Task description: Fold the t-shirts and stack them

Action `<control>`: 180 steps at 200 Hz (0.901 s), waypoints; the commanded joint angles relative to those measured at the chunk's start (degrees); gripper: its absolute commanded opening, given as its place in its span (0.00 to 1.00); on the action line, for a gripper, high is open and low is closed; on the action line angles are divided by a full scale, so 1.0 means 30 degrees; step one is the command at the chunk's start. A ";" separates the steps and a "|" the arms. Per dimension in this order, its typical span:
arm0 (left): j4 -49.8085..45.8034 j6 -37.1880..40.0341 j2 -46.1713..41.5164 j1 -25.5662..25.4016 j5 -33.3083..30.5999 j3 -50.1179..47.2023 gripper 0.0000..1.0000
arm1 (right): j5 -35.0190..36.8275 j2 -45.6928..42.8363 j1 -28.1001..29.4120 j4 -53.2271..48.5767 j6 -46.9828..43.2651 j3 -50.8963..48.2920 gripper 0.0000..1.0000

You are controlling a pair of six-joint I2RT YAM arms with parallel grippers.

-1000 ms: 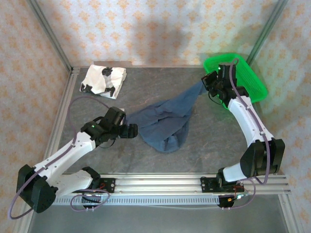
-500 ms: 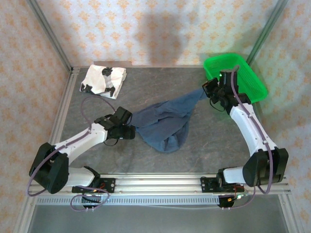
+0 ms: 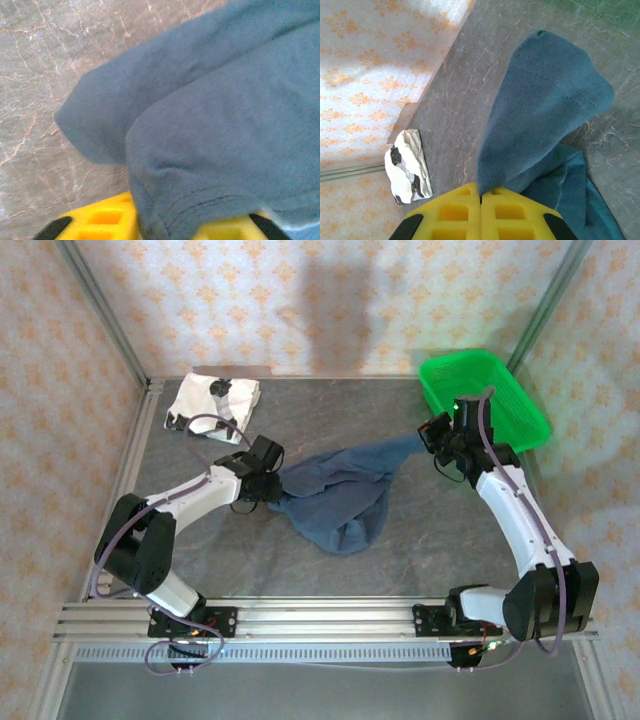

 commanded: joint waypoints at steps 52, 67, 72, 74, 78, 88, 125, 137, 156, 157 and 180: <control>-0.2906 0.0593 -0.5093 0.0364 -0.0199 0.3044 0.00 | 0.0200 -0.0756 -0.0159 -0.0225 -0.0460 0.0708 0.00; -0.3410 0.0212 -0.7085 0.0253 0.0244 0.4060 0.00 | 0.0484 -0.0868 -0.0167 -0.0109 -0.0463 0.1189 0.00; -0.3475 0.0100 -0.7595 0.0181 0.0534 0.4339 0.00 | 0.0578 -0.0871 -0.0152 -0.0059 -0.0446 0.1371 0.00; -0.3502 0.0069 -0.7786 0.0174 0.0636 0.4441 0.00 | 0.0608 -0.0873 -0.0152 -0.0037 -0.0436 0.1447 0.00; -0.3573 0.0014 -0.8156 0.0124 0.0815 0.4689 0.00 | 0.0691 -0.0851 -0.0152 0.0021 -0.0415 0.1648 0.00; -0.3885 0.0029 -0.8890 -0.0015 0.1018 0.5304 0.00 | 0.0737 -0.0775 -0.0178 0.0175 -0.0431 0.2173 0.00; -0.5496 0.0801 -1.0001 -0.0067 0.1365 0.8177 0.00 | 0.0971 -0.0114 -0.0357 0.0170 -0.0679 0.4831 0.00; -0.5940 0.1186 -1.0118 -0.0061 0.1369 0.9088 0.00 | 0.1421 0.0089 -0.0386 -0.0169 -0.1030 0.5936 0.00; -0.6471 0.1788 -1.0079 -0.0038 0.1473 1.0461 0.00 | 0.2317 0.0319 -0.0523 -0.0802 -0.1814 0.7686 0.00; -0.6500 0.1817 -1.0077 -0.0036 0.1477 1.0505 0.00 | 0.2376 0.0338 -0.0543 -0.0865 -0.1870 0.7787 0.00; -0.7048 0.1993 -0.9763 -0.0076 0.2246 1.1633 0.00 | 0.3326 0.0668 -0.0958 -0.1836 -0.2761 0.9853 0.00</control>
